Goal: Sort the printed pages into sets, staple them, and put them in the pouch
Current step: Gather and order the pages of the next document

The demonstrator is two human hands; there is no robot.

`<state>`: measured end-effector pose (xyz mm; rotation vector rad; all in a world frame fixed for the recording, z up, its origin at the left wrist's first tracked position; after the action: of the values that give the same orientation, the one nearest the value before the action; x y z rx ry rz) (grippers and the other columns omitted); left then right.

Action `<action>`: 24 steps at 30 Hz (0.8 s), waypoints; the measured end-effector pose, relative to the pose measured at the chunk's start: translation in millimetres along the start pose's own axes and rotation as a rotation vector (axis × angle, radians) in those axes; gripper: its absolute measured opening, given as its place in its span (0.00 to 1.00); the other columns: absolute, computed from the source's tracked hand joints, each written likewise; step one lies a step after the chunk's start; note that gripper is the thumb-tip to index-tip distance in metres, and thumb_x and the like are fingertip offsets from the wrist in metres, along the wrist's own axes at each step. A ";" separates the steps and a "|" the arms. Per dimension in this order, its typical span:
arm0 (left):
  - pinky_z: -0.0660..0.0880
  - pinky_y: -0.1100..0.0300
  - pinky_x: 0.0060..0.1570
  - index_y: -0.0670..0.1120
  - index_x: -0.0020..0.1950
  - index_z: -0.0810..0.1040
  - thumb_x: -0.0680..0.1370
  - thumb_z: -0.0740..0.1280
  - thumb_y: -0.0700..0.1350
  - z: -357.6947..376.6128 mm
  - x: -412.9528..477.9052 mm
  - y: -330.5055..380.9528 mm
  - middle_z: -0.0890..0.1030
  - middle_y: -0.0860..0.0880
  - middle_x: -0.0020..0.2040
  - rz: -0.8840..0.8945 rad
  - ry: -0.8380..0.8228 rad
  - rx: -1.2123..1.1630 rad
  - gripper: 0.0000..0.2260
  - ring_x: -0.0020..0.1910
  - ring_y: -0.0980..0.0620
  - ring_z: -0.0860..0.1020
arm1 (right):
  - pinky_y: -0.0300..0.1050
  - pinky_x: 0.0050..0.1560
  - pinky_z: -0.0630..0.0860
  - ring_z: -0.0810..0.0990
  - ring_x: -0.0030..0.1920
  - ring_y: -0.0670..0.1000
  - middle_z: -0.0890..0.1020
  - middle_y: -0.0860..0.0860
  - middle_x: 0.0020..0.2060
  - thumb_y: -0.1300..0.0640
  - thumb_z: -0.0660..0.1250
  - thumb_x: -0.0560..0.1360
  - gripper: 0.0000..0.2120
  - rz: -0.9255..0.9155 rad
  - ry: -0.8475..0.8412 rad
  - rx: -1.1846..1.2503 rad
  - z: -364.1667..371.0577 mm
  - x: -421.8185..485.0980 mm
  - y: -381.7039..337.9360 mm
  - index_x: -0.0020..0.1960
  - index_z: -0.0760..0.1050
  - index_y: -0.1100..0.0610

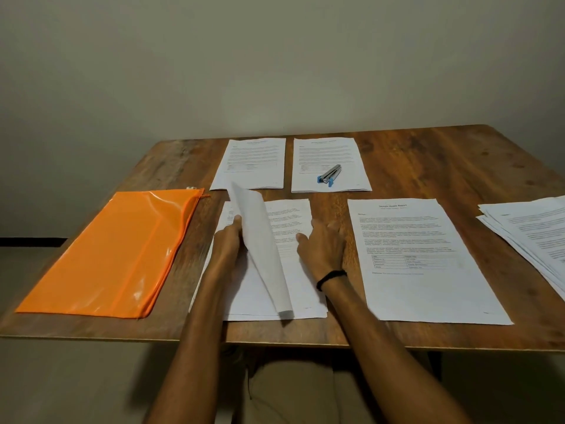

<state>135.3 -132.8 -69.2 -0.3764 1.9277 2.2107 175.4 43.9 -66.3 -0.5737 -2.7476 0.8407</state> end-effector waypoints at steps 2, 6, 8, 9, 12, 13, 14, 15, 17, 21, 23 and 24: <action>0.77 0.44 0.62 0.44 0.59 0.81 0.82 0.63 0.53 0.5 0.6 -0.6 0.85 0.45 0.54 -0.005 0.075 0.032 0.14 0.54 0.45 0.83 | 0.49 0.65 0.71 0.72 0.65 0.57 0.74 0.57 0.65 0.49 0.68 0.79 0.22 -0.020 0.037 0.052 3.4 0.1 -0.4 0.70 0.72 0.55; 0.77 0.47 0.62 0.48 0.58 0.79 0.83 0.62 0.50 5.9 -6.6 2.2 0.84 0.48 0.57 -0.026 0.090 0.069 0.09 0.54 0.47 0.82 | 0.41 0.53 0.78 0.80 0.57 0.54 0.81 0.55 0.59 0.53 0.68 0.80 0.15 -0.091 0.111 0.251 6.2 -0.4 0.9 0.65 0.76 0.55; 0.77 0.46 0.62 0.49 0.56 0.80 0.83 0.63 0.53 6.9 -8.6 3.3 0.85 0.49 0.53 -0.001 0.079 0.085 0.10 0.54 0.46 0.83 | 0.33 0.45 0.75 0.82 0.49 0.49 0.83 0.53 0.55 0.53 0.68 0.80 0.10 -0.135 0.101 0.391 3.4 -3.5 -1.2 0.60 0.78 0.55; 0.77 0.46 0.62 0.50 0.57 0.80 0.82 0.63 0.55 6.2 -9.1 4.1 0.85 0.50 0.53 0.026 0.061 0.103 0.12 0.54 0.46 0.83 | 0.35 0.45 0.77 0.82 0.48 0.49 0.84 0.53 0.54 0.54 0.68 0.80 0.10 -0.167 0.094 0.420 1.4 -4.8 -3.0 0.59 0.78 0.56; 0.78 0.52 0.59 0.53 0.50 0.86 0.79 0.59 0.67 8.0 -20.2 10.0 0.87 0.51 0.48 0.121 -0.051 0.134 0.23 0.52 0.47 0.84 | 0.46 0.49 0.83 0.84 0.48 0.52 0.85 0.53 0.53 0.53 0.69 0.80 0.11 -0.283 0.048 0.425 -1.9 -11.2 -14.3 0.59 0.78 0.57; 0.77 0.53 0.59 0.53 0.45 0.87 0.77 0.56 0.71 7.2 -19.5 11.3 0.87 0.50 0.46 0.114 -0.069 0.158 0.28 0.52 0.47 0.84 | 0.48 0.50 0.83 0.85 0.47 0.52 0.85 0.54 0.52 0.53 0.68 0.80 0.11 -0.323 0.025 0.407 -2.2 -14.5 -20.1 0.60 0.79 0.57; 0.76 0.52 0.60 0.51 0.44 0.88 0.76 0.54 0.74 8.6 -22.1 14.6 0.87 0.48 0.45 0.093 -0.085 0.182 0.33 0.53 0.46 0.83 | 0.48 0.49 0.83 0.84 0.47 0.53 0.85 0.54 0.51 0.52 0.67 0.81 0.11 -0.359 0.009 0.364 -1.0 -17.6 -25.9 0.59 0.79 0.57; 0.76 0.51 0.60 0.48 0.46 0.88 0.74 0.54 0.76 8.7 -21.1 15.9 0.87 0.46 0.46 0.064 -0.095 0.180 0.36 0.54 0.44 0.83 | 0.49 0.49 0.83 0.84 0.45 0.53 0.85 0.55 0.50 0.52 0.65 0.81 0.11 -0.391 -0.005 0.306 0.9 -21.1 -31.9 0.59 0.79 0.57; 0.81 0.57 0.50 0.47 0.54 0.85 0.76 0.58 0.72 8.2 -18.7 17.3 0.87 0.47 0.46 0.038 -0.100 0.099 0.31 0.52 0.46 0.84 | 0.49 0.48 0.82 0.83 0.44 0.53 0.85 0.54 0.48 0.52 0.63 0.82 0.11 -0.446 -0.021 0.235 5.8 -28.9 -42.6 0.57 0.80 0.56; 0.79 0.45 0.59 0.47 0.66 0.77 0.74 0.68 0.66 2.1 -18.7 12.2 0.84 0.43 0.56 -0.039 -0.108 0.071 0.28 0.54 0.43 0.83 | 0.48 0.57 0.78 0.79 0.53 0.51 0.84 0.51 0.55 0.47 0.64 0.81 0.13 -0.430 -0.074 0.236 19.9 -37.6 -48.4 0.57 0.82 0.53; 0.79 0.44 0.58 0.45 0.67 0.76 0.73 0.69 0.67 -0.4 -17.6 13.8 0.84 0.41 0.56 -0.102 -0.137 0.097 0.32 0.54 0.41 0.83 | 0.48 0.59 0.75 0.77 0.56 0.51 0.82 0.50 0.57 0.45 0.64 0.80 0.15 -0.413 -0.106 0.220 25.9 -37.2 -46.1 0.59 0.82 0.52; 0.80 0.47 0.54 0.45 0.65 0.77 0.74 0.67 0.67 0.0 -20.7 17.8 0.84 0.41 0.53 -0.140 -0.154 0.119 0.31 0.52 0.41 0.83 | 0.50 0.60 0.75 0.77 0.57 0.52 0.82 0.50 0.57 0.45 0.64 0.81 0.15 -0.416 -0.129 0.232 27.3 -36.9 -44.5 0.59 0.82 0.52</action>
<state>149.7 -134.8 -46.0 -0.3034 1.8803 1.9664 186.8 -19.0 -66.2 0.0972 -2.6771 1.0921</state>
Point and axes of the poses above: each hand's wrist, its own x-axis towards the middle knuckle, its own z-axis out of the palm, y = z × x, the point moved 1 cm from there along x, towards the middle knuckle
